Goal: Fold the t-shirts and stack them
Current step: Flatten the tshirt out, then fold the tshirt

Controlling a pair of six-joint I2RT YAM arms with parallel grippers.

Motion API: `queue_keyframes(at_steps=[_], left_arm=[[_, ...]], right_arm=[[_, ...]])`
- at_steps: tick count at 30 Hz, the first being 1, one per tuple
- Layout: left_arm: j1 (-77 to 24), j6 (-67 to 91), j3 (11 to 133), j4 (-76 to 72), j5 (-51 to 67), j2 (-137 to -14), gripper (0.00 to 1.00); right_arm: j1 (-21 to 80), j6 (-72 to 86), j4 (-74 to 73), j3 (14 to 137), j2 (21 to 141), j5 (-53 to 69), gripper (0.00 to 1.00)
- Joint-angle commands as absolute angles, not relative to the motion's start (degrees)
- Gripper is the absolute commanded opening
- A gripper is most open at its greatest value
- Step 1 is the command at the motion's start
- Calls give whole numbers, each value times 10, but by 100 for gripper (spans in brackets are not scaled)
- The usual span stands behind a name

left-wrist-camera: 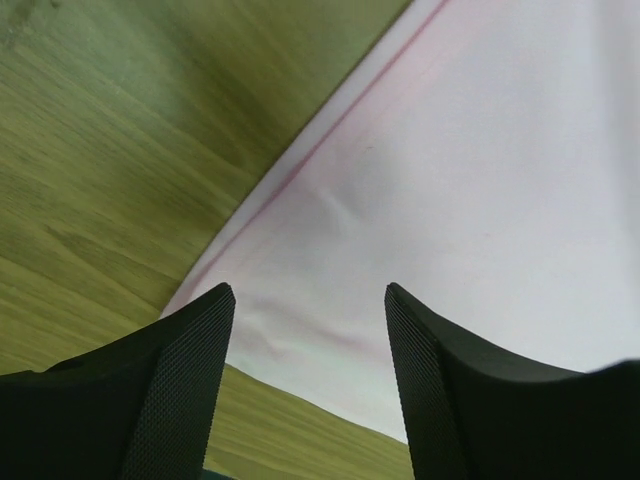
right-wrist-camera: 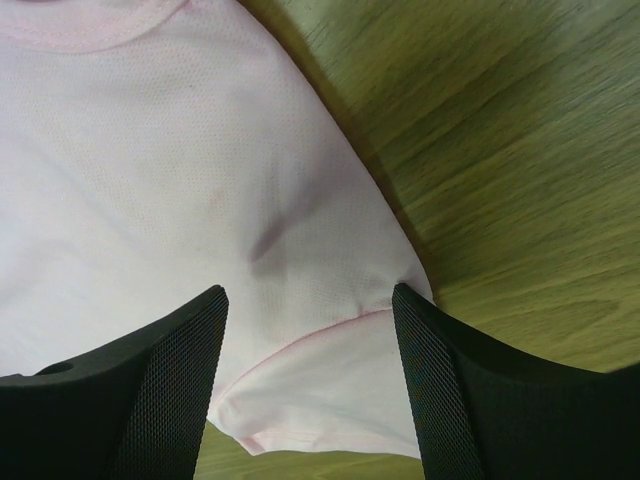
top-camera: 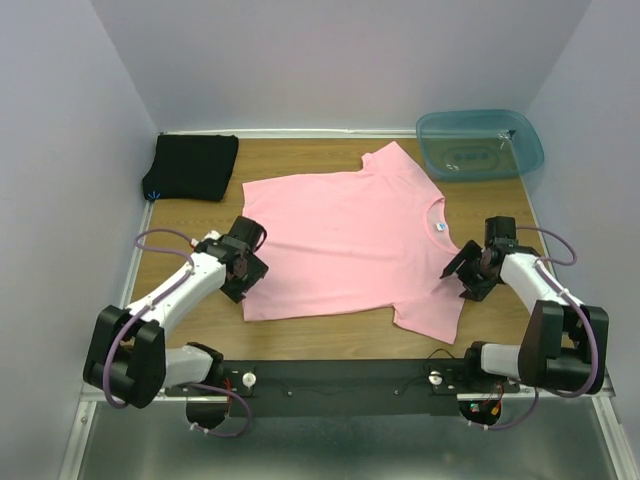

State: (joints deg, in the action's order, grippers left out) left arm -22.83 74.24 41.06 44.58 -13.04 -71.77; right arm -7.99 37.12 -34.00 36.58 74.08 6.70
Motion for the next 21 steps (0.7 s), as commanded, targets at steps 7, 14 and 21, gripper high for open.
queue_keyframes(at_steps=[7, 14, 21], left_arm=[[-251, 745, 494, 474, -180, -710, 74], [-266, 740, 472, 463, -135, -755, 78], [-266, 722, 494, 452, -175, -785, 77]], right_arm=[[-78, 319, -369, 409, 704, 74, 75], [-73, 276, -398, 439, 719, -32, 75], [-70, 262, -395, 450, 751, -13, 64]])
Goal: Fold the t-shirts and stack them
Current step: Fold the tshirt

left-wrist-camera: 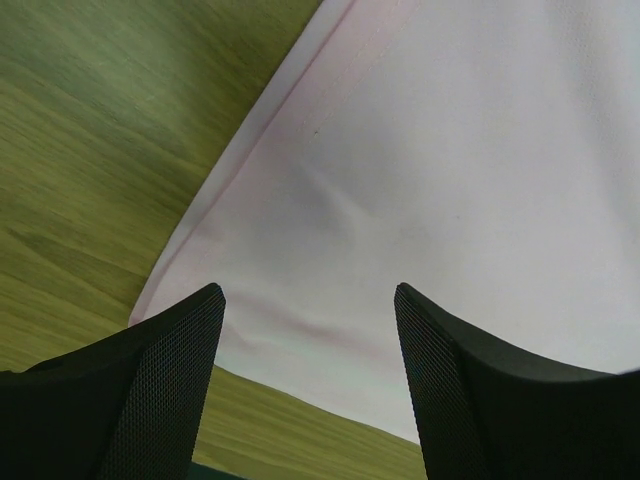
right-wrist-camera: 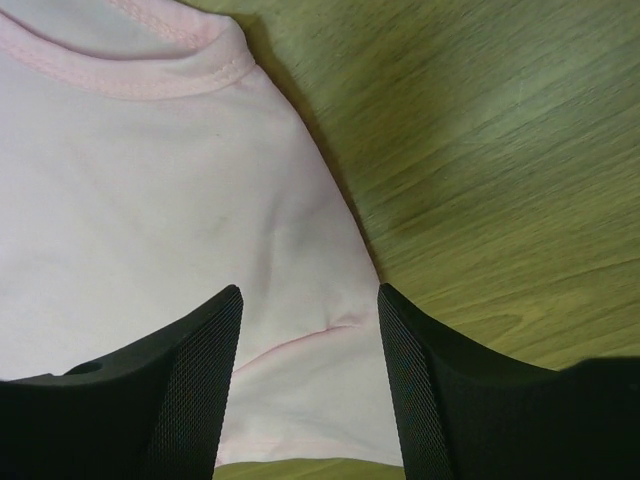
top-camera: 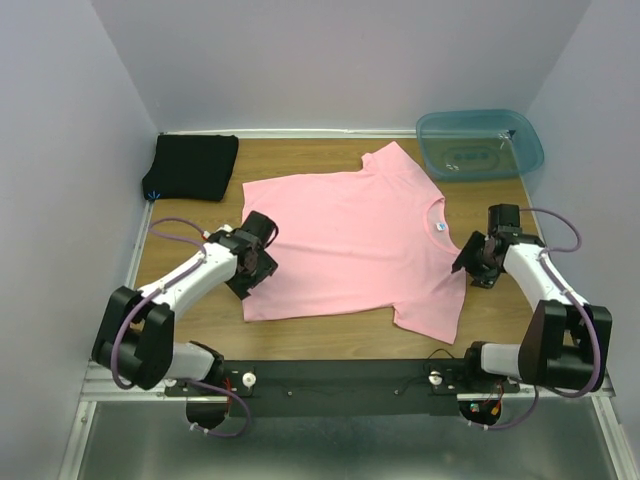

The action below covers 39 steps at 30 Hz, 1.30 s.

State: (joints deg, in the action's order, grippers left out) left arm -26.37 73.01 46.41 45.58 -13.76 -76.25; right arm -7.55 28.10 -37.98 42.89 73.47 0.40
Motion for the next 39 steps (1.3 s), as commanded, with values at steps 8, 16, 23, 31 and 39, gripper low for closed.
queue_keyframes(at_steps=[8, 16, 23, 31, 39], left_arm=[[-249, 652, 569, 404, -187, -891, 77], [-224, 602, 595, 365, -193, -954, 77], [-207, 584, 578, 348, -185, -967, 77], [-178, 562, 590, 327, -179, -1004, 77], [-157, 541, 643, 327, -181, -1059, 77]], right_arm=[[45, 251, -380, 538, 816, -56, 63], [138, 243, -358, 634, 917, -94, 65], [172, 234, -306, 699, 1025, -84, 67], [172, 231, -287, 750, 1114, -112, 67], [172, 227, -284, 802, 1175, -129, 68]])
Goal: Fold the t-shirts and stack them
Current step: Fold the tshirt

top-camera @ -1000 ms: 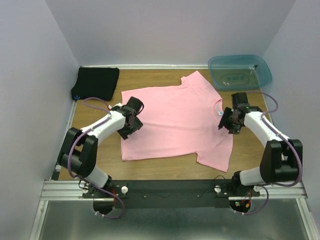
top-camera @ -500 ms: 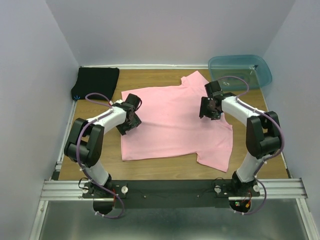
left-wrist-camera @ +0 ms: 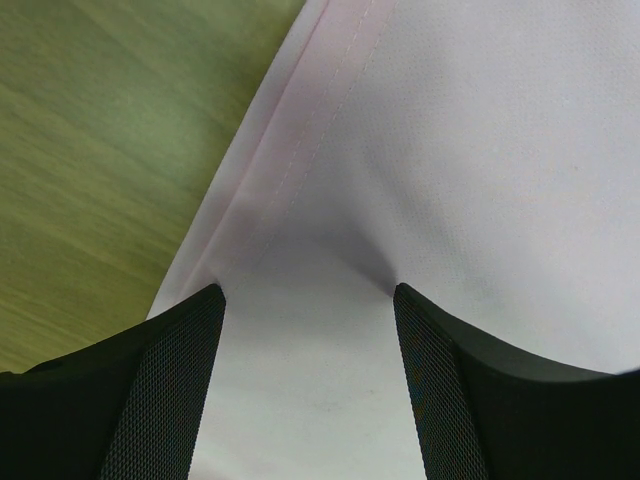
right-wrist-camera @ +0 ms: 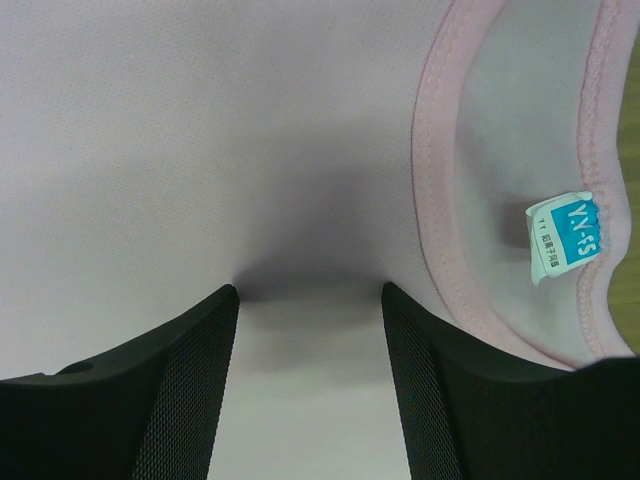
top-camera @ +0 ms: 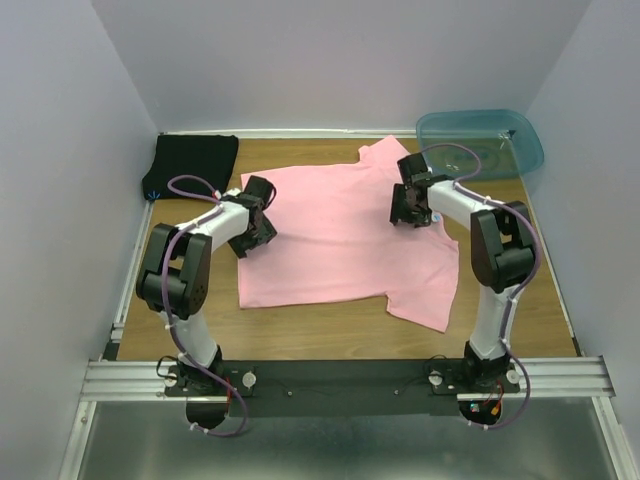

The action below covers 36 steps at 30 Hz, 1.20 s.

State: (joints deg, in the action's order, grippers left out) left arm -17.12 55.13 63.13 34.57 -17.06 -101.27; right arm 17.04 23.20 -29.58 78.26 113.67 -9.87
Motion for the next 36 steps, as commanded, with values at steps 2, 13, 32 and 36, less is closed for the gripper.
queue_keyframes(at_steps=[2, 13, 32, 36], left_arm=[[-155, 536, 652, 329, -183, -1064, 77], [-154, 565, 646, 422, -206, -929, 91], [-219, 798, 416, 509, -175, -722, 82], [-220, 818, 412, 489, -164, -726, 80]], right_arm=[[172, 225, -284, 815, 1183, -128, 68], [172, 231, -310, 810, 1049, -79, 79], [173, 253, -364, 531, 758, -56, 92], [172, 251, -365, 506, 734, -55, 92]])
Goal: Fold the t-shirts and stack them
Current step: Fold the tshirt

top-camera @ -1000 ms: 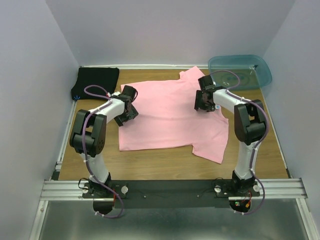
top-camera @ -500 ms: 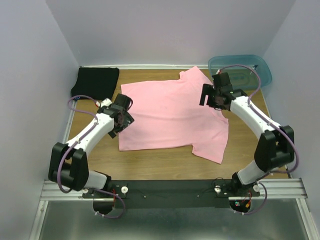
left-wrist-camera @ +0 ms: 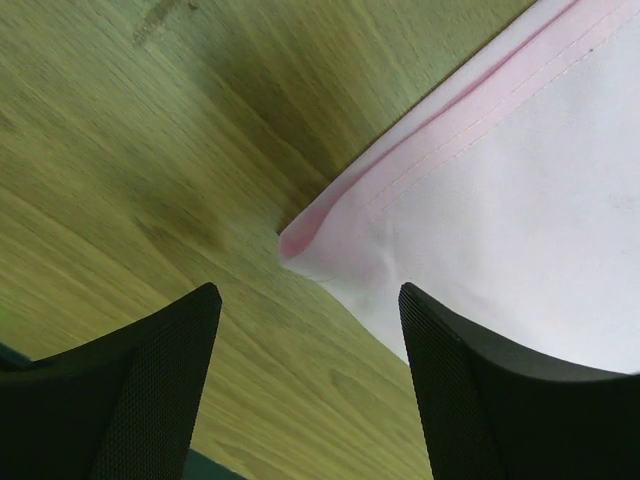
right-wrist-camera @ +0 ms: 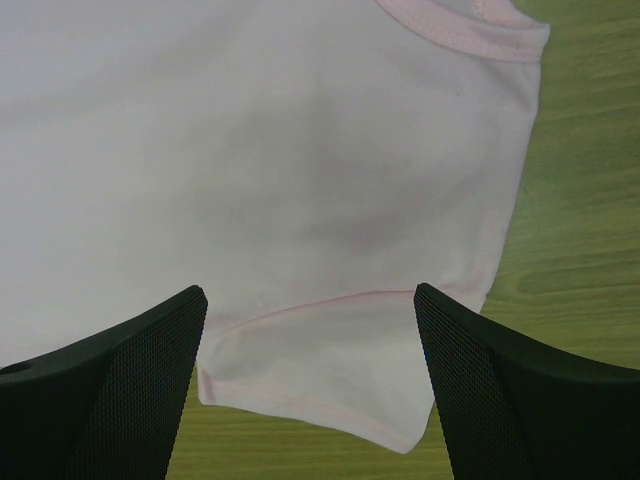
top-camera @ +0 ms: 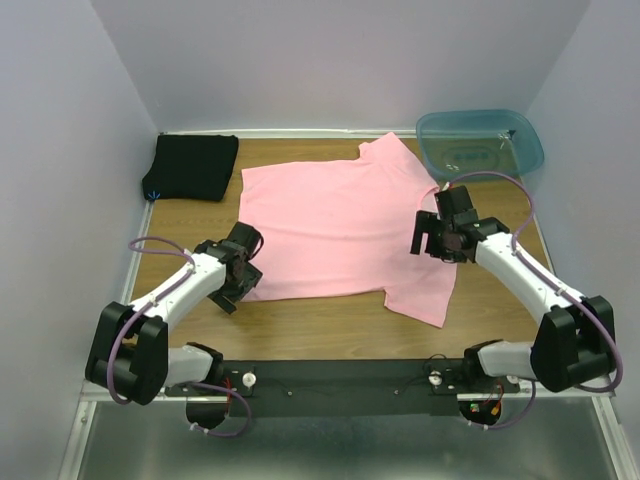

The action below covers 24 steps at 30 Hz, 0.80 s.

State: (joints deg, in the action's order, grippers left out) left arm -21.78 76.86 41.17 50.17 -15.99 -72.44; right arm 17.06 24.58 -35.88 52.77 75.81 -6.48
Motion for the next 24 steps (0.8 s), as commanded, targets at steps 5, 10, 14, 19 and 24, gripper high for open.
queue_keyframes(at_steps=[5, 10, 14, 19, 24], left_arm=[[-220, 824, 414, 484, -170, -743, 77], [-220, 822, 418, 486, -164, -776, 74], [-220, 833, 407, 472, -157, -782, 67], [-219, 828, 402, 463, -149, -794, 55], [-221, 814, 403, 459, -146, -797, 32]], right_arm=[[172, 255, -366, 493, 708, -53, 92], [172, 255, -371, 489, 690, -60, 92], [173, 258, -372, 483, 682, -59, 92], [172, 271, -373, 469, 676, -67, 92], [165, 290, -388, 454, 678, -105, 92]])
